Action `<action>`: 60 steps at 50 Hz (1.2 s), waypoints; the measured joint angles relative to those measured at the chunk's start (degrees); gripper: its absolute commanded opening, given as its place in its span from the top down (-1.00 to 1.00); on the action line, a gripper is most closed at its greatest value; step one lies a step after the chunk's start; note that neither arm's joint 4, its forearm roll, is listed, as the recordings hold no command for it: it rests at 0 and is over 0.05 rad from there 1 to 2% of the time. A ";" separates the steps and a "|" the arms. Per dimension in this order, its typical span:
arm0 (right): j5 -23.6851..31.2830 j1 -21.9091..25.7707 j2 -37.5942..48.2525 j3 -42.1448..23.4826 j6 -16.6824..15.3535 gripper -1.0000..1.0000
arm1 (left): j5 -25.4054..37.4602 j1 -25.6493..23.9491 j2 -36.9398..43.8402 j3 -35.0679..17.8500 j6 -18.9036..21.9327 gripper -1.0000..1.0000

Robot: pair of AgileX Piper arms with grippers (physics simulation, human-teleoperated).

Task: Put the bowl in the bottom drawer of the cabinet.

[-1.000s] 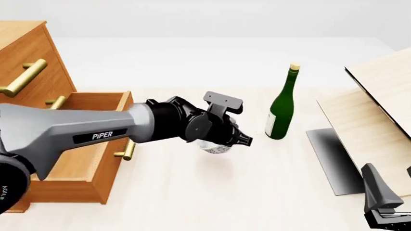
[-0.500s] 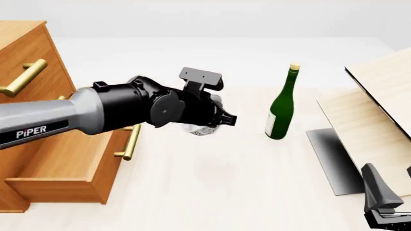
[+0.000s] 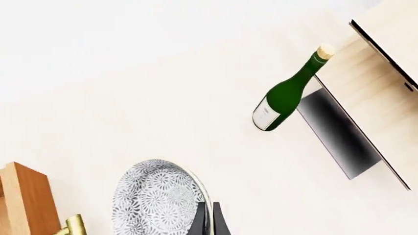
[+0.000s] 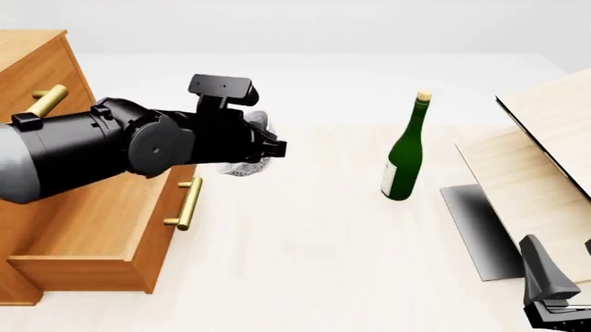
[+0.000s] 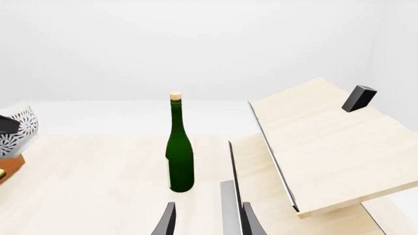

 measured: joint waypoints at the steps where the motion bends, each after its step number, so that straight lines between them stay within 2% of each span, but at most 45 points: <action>1: 0.00 0.00 0.00 0.00 0.00 -1.00 | -0.04 0.34 -0.30 0.25 0.08 1.00; 26: 0.00 0.00 0.00 0.00 0.00 -1.00 | -0.75 8.75 -5.97 5.37 1.84 1.00; 60: 0.00 0.00 0.00 0.00 0.00 -1.00 | -3.58 18.14 -13.30 13.66 1.41 1.00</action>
